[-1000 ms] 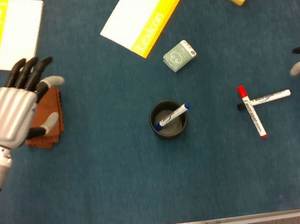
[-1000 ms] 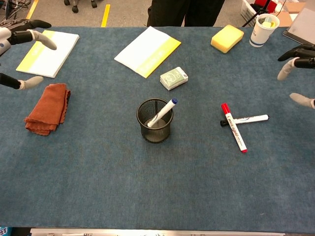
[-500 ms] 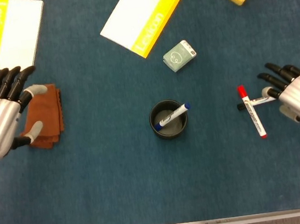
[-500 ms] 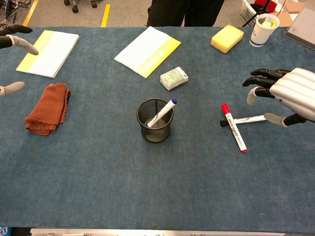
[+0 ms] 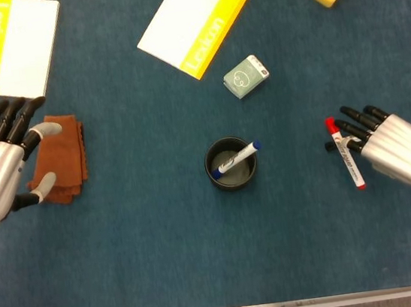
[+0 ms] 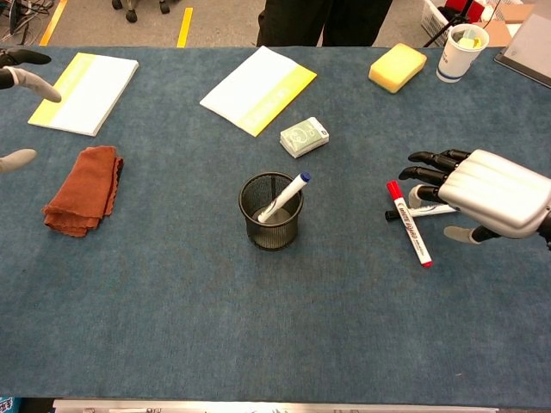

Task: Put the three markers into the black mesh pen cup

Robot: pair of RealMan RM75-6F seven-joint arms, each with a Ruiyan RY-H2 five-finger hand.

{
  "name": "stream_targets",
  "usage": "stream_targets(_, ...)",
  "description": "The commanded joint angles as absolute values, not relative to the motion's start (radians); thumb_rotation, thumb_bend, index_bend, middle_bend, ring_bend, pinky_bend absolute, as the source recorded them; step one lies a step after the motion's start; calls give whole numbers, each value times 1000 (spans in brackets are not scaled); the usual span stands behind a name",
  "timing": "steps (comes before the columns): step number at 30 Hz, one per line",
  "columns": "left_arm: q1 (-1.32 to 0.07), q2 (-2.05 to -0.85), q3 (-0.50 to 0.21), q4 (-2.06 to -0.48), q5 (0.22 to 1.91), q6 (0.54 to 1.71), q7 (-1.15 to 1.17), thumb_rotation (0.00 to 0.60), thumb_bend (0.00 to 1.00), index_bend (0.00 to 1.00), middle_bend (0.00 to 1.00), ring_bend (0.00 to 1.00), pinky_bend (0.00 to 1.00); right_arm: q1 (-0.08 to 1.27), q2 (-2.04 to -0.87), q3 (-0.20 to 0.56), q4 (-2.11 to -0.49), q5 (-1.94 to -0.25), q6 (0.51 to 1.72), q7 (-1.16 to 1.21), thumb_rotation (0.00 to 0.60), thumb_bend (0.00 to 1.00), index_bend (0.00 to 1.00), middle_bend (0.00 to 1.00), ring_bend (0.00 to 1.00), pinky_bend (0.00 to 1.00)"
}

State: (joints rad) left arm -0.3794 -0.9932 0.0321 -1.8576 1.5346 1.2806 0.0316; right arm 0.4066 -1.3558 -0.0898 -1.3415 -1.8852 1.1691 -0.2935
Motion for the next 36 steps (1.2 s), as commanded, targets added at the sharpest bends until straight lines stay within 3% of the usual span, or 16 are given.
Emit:
stream_targets(1,-376,-985,31,-1862,1540,1279,26,600,281,266,71,0,6,411,-1378,-97,-1317,-1890,1173,-298,600,147,404,216,97,267)
stream_targets(20,-359,-959,22,-1871,1540,1253,-4,600,280,265,71,0,5,452,-1453,-132,-1224,-1898,1144,-301,600,118,404,216,96,267)
stream_targets(36,-343,-952,10,-1859,1544,1259,-26,600,280,265,71,0,6,495,-1544,-90,-1223,-1832,1084,-356,600,123,404,220,96,267)
